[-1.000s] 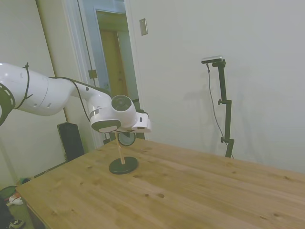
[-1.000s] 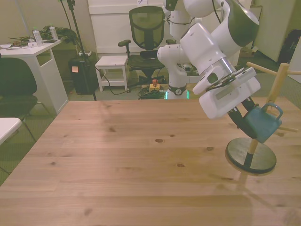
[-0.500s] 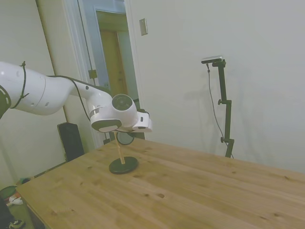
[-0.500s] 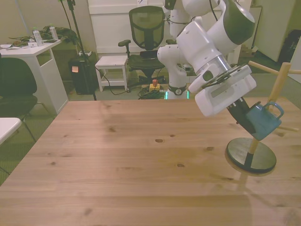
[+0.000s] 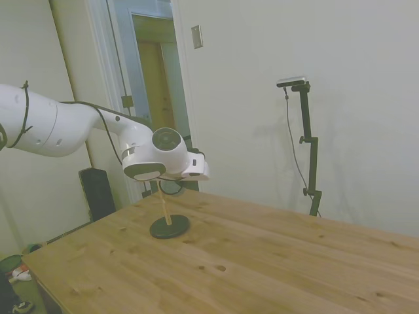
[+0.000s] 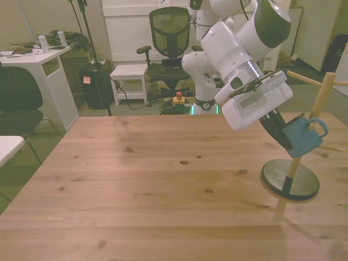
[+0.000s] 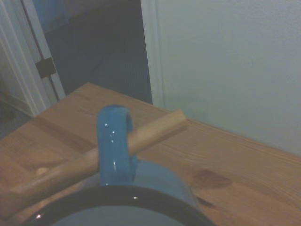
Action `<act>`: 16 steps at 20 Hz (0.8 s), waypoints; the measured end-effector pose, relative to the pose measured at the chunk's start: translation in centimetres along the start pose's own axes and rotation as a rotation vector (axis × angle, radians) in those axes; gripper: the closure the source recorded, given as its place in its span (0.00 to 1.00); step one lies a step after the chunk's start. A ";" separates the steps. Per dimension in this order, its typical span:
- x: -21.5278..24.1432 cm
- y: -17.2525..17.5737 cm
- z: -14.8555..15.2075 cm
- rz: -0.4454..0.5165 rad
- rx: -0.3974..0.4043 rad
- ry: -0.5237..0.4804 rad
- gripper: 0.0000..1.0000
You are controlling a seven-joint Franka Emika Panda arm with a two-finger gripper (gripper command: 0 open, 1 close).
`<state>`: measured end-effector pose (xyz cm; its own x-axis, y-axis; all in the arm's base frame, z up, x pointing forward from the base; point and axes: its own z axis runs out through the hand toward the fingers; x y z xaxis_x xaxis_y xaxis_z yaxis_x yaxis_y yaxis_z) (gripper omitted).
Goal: Unload the mug
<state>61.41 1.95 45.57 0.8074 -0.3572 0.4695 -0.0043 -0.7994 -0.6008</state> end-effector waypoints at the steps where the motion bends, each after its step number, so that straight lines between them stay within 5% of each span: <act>1: 0.0 0.0 -0.1 -0.001 0.002 -0.001 1.00; 16: 0.7 -1.2 -1.1 -0.017 0.019 0.013 1.00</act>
<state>61.35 2.12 47.31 0.7993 -0.3503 0.4883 0.0207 -0.7960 -0.6049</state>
